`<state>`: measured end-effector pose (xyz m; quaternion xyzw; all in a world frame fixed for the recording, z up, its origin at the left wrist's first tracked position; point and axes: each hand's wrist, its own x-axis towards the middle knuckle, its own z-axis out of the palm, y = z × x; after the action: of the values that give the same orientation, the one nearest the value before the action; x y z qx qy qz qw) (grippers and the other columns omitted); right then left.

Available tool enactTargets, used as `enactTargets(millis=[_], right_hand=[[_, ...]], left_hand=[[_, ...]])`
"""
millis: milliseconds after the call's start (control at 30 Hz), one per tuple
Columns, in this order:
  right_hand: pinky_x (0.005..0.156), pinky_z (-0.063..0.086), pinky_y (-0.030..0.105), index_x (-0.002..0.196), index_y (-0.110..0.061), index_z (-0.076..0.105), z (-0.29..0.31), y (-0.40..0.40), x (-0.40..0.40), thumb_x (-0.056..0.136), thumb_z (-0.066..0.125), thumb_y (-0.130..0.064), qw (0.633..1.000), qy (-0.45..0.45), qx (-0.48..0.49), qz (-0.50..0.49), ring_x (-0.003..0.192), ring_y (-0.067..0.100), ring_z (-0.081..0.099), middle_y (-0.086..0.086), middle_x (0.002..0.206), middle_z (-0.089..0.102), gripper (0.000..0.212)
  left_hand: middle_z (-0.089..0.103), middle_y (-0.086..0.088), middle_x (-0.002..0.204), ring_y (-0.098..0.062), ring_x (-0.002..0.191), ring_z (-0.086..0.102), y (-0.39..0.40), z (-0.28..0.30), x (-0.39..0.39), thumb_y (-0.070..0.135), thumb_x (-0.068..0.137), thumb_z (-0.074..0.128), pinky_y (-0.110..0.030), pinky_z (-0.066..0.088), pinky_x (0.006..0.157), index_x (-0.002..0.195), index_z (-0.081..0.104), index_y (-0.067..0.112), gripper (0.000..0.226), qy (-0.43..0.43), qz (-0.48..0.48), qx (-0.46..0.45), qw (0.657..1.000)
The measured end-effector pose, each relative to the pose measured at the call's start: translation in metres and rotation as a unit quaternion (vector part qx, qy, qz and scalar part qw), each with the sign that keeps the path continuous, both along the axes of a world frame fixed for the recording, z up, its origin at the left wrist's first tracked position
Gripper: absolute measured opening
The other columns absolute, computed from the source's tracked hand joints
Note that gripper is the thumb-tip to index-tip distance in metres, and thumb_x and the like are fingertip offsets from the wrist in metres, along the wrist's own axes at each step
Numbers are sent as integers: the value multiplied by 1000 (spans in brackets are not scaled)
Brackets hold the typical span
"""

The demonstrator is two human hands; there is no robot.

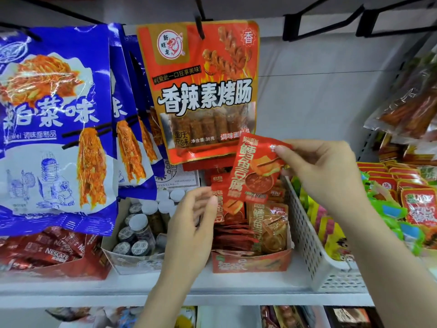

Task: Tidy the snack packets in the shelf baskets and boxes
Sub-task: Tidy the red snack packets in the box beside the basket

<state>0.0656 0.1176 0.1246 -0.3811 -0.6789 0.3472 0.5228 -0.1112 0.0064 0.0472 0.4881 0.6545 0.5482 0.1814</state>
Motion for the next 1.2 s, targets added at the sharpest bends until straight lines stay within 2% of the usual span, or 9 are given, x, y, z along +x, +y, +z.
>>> enactTargets(millis=[100, 200, 367, 567, 667, 733, 867, 1000, 1200], right_hand=[[60, 50, 8, 83, -38, 74, -11, 5, 0, 82, 75, -26, 996, -72, 47, -39, 57, -4, 67, -26, 67, 69, 12], [67, 51, 10, 92, -26, 79, -30, 4, -11, 82, 75, -31, 985, -147, 79, -42, 63, -10, 65, -19, 74, 72, 13], [77, 38, -5, 95, -23, 79, -64, -2, -31, 82, 76, -29, 970, -216, 113, 6, 85, -15, 59, -10, 92, 76, 15], [94, 46, 19, 100, -30, 78, -81, -3, -36, 89, 69, -30, 941, -324, 54, 82, 95, -5, 64, -18, 100, 73, 14], [75, 43, 9, 84, -39, 77, -70, 0, -31, 93, 61, -39, 916, -373, 8, 151, 72, -12, 59, -31, 67, 64, 19], [59, 38, 8, 74, -37, 75, -64, 4, -31, 92, 50, -53, 926, -351, -8, 139, 56, -8, 57, -23, 50, 57, 35], [83, 42, 12, 109, -18, 75, -68, 13, -39, 92, 63, -34, 937, -335, 95, -6, 96, 13, 67, -4, 103, 73, 26], [98, 49, 39, 123, -14, 68, -82, 16, -50, 87, 72, -23, 928, -358, 100, 5, 114, 23, 62, 8, 125, 66, 37], [76, 56, 36, 95, -18, 77, -89, 17, -56, 72, 85, -21, 947, -300, 115, -13, 76, 15, 64, -5, 83, 66, 24]], left_hand=[[48, 32, 127, 15, 116, 44, 1, -9, -3, 61, 91, 42, -9, 33, 94, 133, 50, 38, 49, 173, -54, -101, 978], [56, 25, 123, 3, 117, 49, 0, -17, -4, 60, 94, 41, -17, 38, 96, 129, 58, 35, 46, 260, -104, -131, 951], [59, 25, 103, 6, 96, 54, -2, -17, -11, 61, 92, 43, -12, 43, 81, 115, 66, 35, 42, 250, -110, -124, 954], [45, 21, 111, 4, 103, 47, -1, -19, -15, 45, 92, 58, -8, 37, 82, 113, 62, 31, 26, 263, -31, -28, 964], [40, 23, 134, 4, 127, 34, 2, -20, -16, 56, 94, 45, -14, 31, 103, 134, 50, 33, 46, 255, -52, -51, 964], [48, 24, 132, 5, 124, 39, 3, -22, -17, 63, 92, 31, -23, 36, 107, 132, 54, 33, 55, 257, -87, -94, 958], [61, 19, 116, -2, 111, 52, 1, -26, -20, 64, 91, 24, -30, 43, 98, 120, 64, 30, 61, 268, -110, -122, 949], [61, 21, 120, 1, 115, 50, -1, -29, -24, 56, 97, 34, -25, 38, 105, 123, 63, 31, 47, 268, -116, -118, 949], [61, 21, 121, -1, 117, 49, -2, -29, -27, 55, 98, 35, -26, 37, 105, 123, 63, 32, 45, 266, -122, -121, 949]])
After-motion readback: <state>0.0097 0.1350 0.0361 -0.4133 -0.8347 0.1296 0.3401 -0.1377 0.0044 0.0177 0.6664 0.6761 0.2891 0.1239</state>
